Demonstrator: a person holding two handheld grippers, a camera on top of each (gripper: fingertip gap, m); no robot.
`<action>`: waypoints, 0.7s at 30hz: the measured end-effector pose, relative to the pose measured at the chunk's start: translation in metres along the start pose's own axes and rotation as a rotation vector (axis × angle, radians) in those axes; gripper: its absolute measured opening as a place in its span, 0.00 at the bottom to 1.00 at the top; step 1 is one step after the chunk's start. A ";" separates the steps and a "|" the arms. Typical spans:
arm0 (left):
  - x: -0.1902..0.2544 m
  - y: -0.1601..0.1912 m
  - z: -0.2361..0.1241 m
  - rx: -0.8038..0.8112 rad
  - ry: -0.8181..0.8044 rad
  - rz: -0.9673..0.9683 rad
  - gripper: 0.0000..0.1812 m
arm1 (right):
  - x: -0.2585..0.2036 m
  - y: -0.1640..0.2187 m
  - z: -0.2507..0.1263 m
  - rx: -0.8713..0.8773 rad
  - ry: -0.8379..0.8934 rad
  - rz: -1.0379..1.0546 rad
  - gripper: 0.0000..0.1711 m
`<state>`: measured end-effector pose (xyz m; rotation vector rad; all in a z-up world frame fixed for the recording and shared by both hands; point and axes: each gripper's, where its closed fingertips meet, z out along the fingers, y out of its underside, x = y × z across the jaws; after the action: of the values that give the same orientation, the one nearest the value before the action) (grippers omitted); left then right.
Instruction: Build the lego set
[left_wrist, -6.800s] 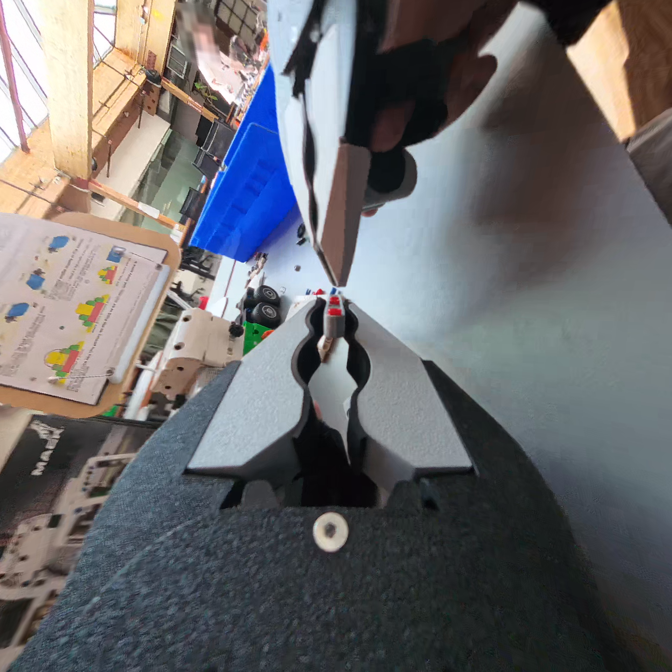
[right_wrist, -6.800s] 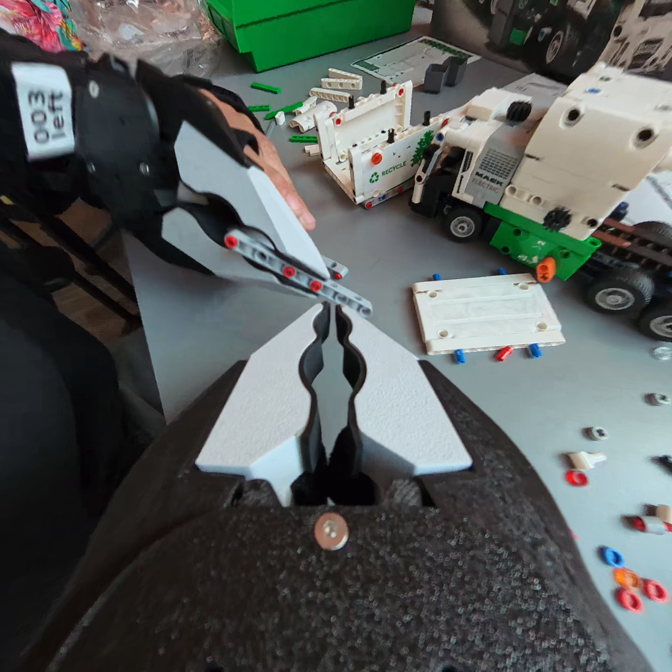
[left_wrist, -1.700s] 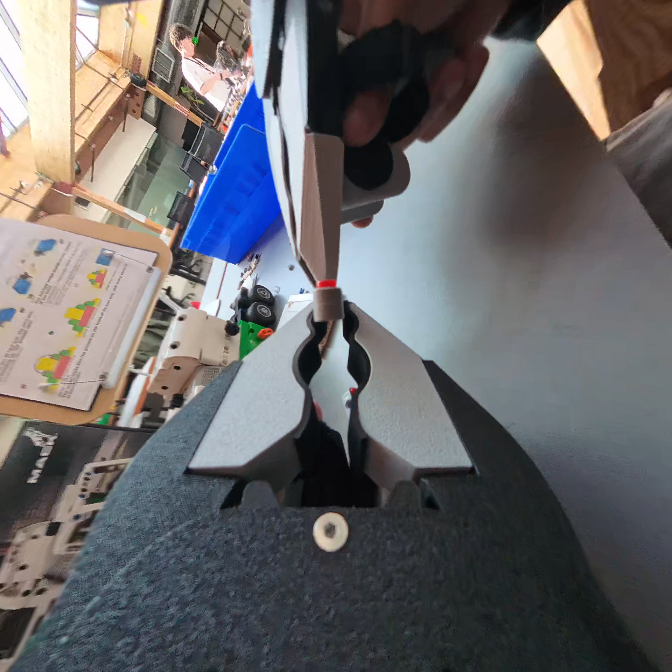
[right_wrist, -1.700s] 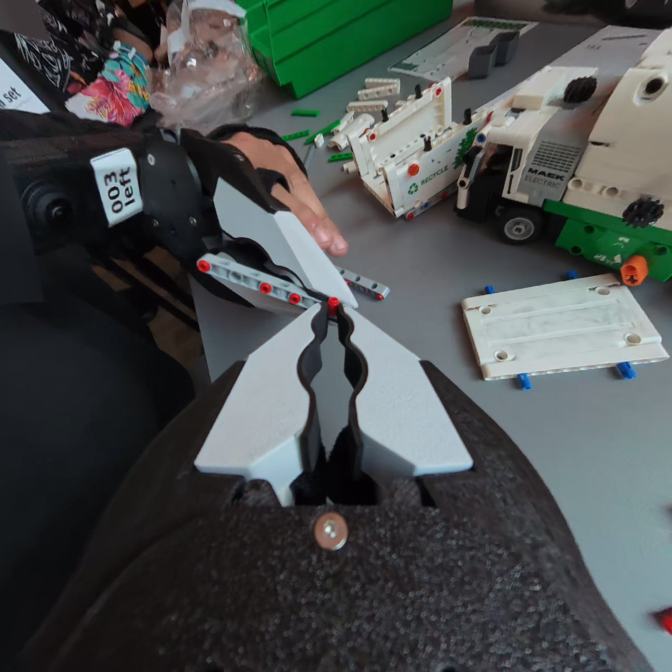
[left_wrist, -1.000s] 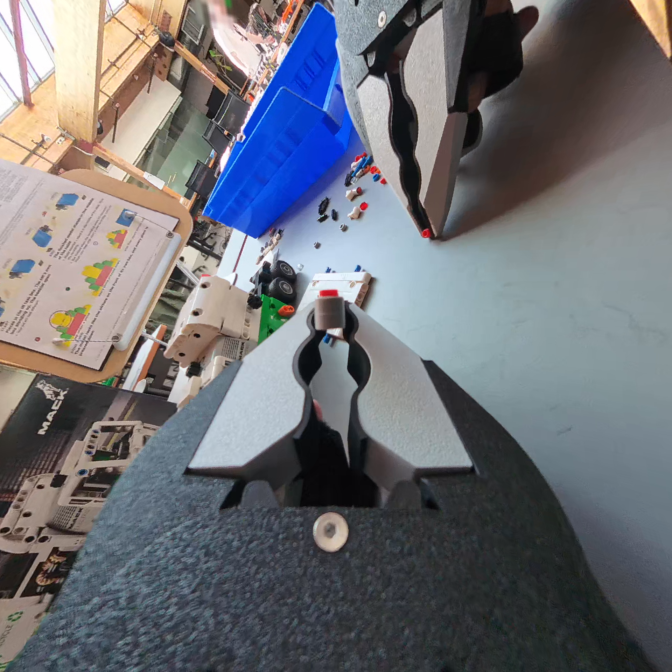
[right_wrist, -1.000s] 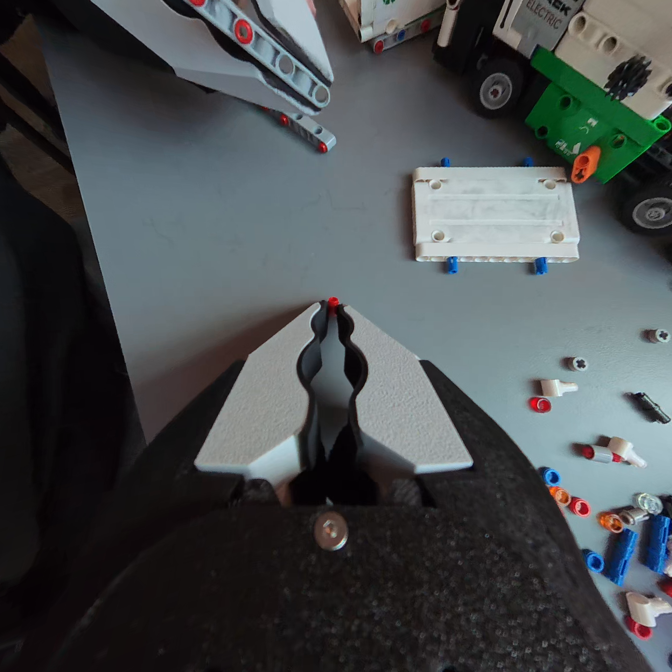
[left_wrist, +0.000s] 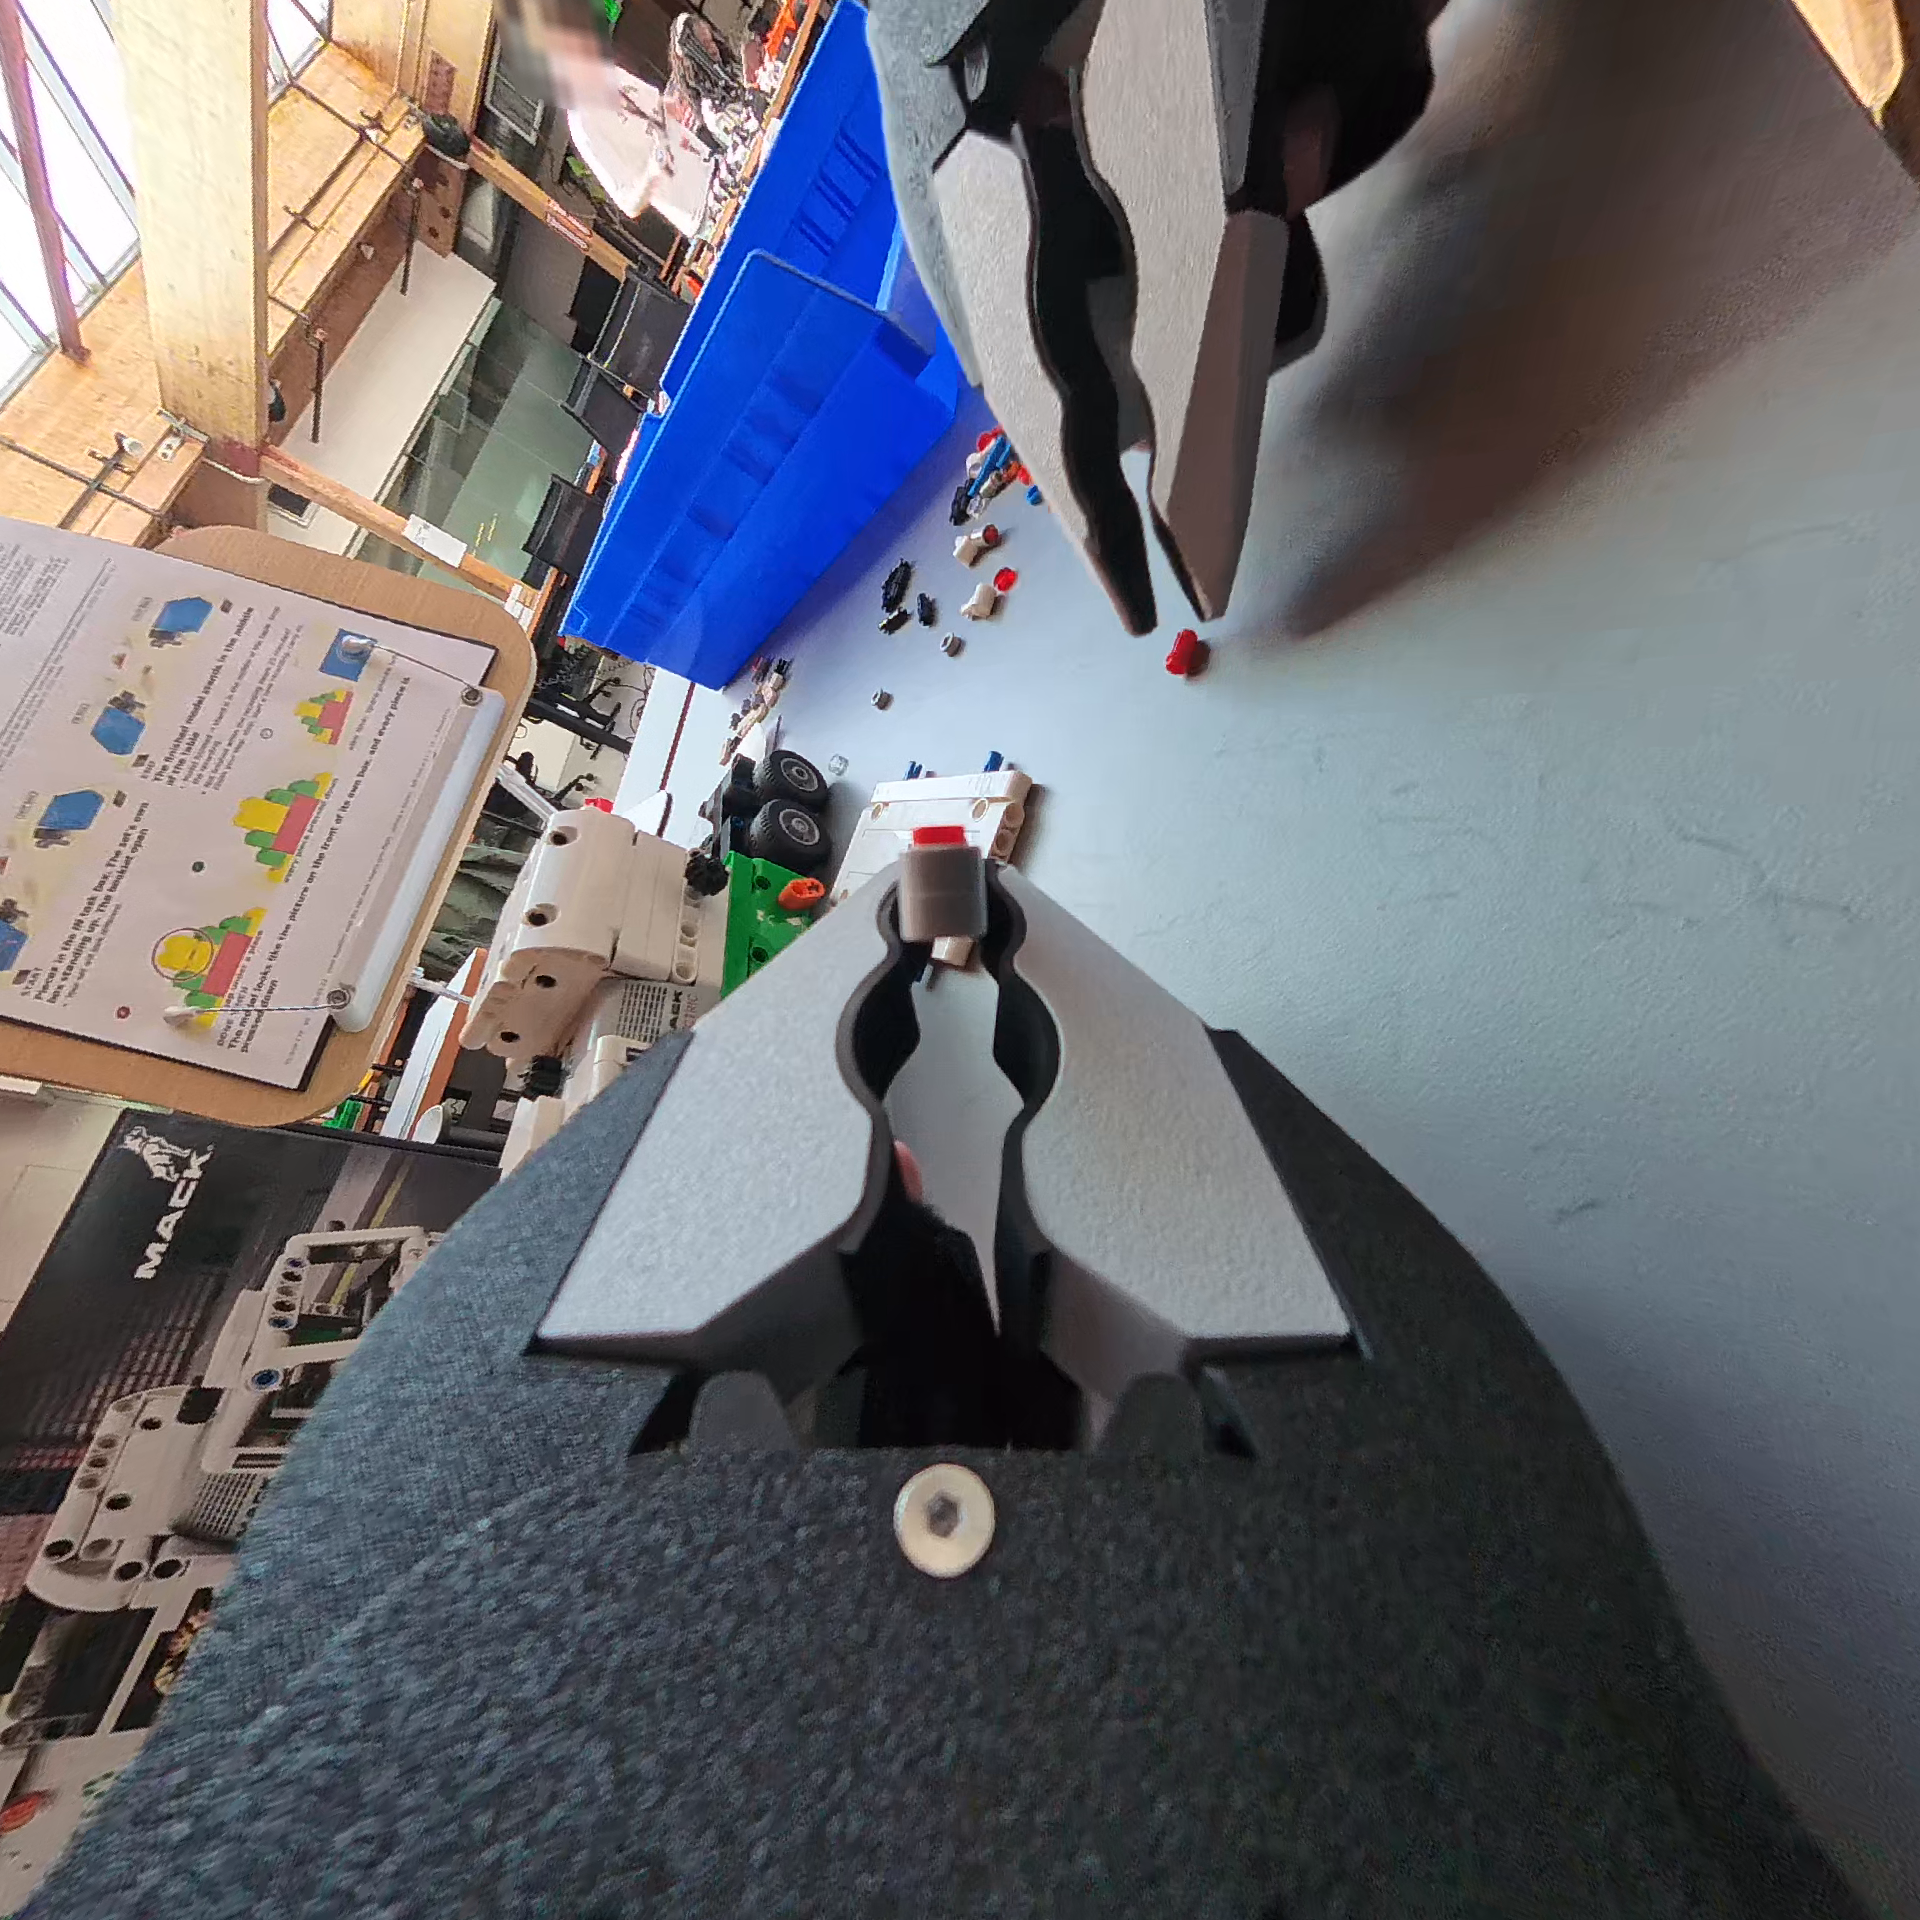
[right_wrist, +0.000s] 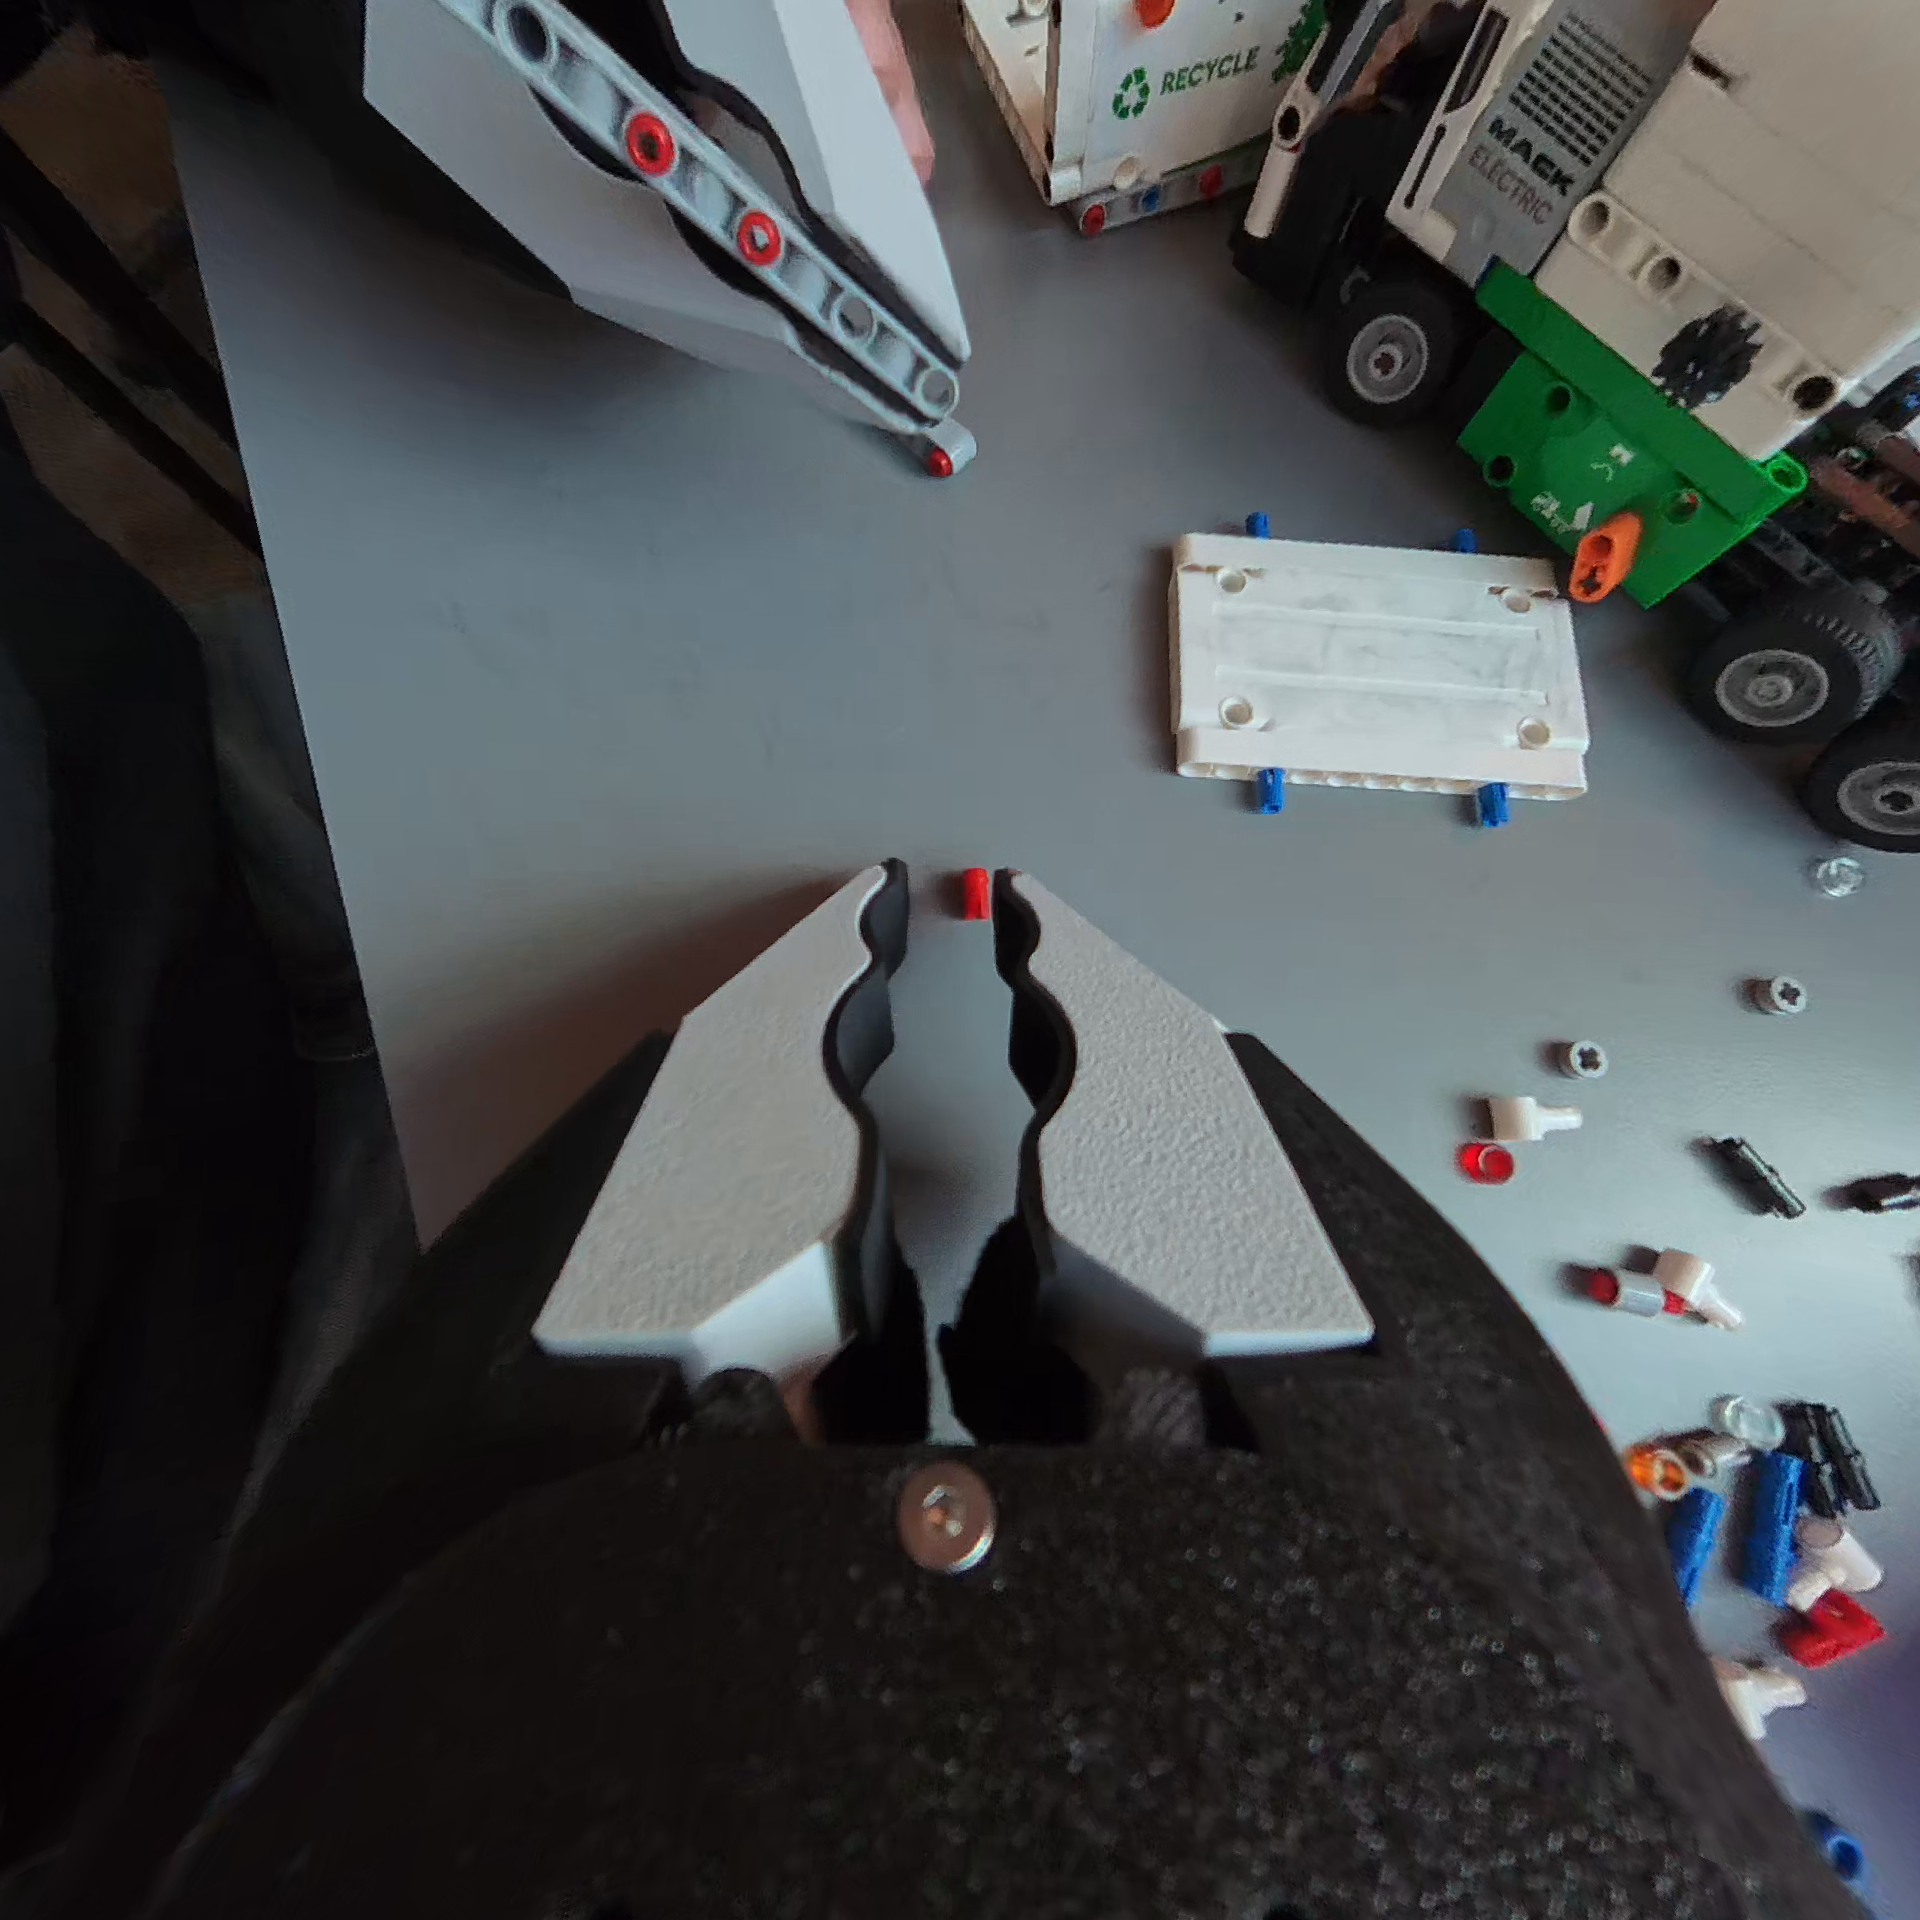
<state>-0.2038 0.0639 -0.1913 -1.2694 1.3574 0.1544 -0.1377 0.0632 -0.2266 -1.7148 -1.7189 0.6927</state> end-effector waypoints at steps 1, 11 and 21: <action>0.000 0.000 0.000 0.000 0.000 0.001 0.03 | 0.000 -0.001 0.001 -0.036 -0.010 -0.008 0.09; 0.001 0.002 0.000 -0.009 0.007 0.011 0.03 | 0.007 0.008 0.009 -0.403 -0.125 -0.193 0.05; 0.004 0.002 0.000 -0.009 0.019 0.011 0.03 | 0.008 0.009 0.009 -0.464 -0.175 -0.200 0.05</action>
<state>-0.2036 0.0626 -0.1951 -1.2738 1.3817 0.1570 -0.1378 0.0716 -0.2386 -1.7800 -2.2743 0.3801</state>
